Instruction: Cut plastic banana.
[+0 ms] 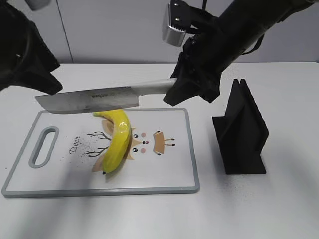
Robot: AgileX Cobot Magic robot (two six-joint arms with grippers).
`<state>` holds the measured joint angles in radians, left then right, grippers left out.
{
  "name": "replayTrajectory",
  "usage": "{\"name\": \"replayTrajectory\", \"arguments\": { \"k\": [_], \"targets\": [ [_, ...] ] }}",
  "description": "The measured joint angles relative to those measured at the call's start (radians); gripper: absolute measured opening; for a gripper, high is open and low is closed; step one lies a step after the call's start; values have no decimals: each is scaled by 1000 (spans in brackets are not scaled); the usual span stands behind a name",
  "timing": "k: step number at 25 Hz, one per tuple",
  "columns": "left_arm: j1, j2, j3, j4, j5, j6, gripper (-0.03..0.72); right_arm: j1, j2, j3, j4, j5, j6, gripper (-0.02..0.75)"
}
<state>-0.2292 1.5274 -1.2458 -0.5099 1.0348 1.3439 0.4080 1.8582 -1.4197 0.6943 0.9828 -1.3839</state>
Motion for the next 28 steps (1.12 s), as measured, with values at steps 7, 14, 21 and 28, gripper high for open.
{"name": "replayTrajectory", "arguments": {
  "k": [7, 14, 21, 28],
  "targets": [
    [-7, 114, -9, 33, -26, 7, 563, -10, 27, -7, 42, 26, -77, 164],
    [-8, 178, -11, 34, -39, 7, 326, -13, 29, -7, 64, -15, -106, 165],
    [-12, 200, -11, 28, -48, 27, 39, -16, 29, -7, 46, -45, -117, 165],
    [-69, 299, -12, 35, -153, 33, 29, -16, 56, -6, -57, -87, -51, 165]
  ]
}}
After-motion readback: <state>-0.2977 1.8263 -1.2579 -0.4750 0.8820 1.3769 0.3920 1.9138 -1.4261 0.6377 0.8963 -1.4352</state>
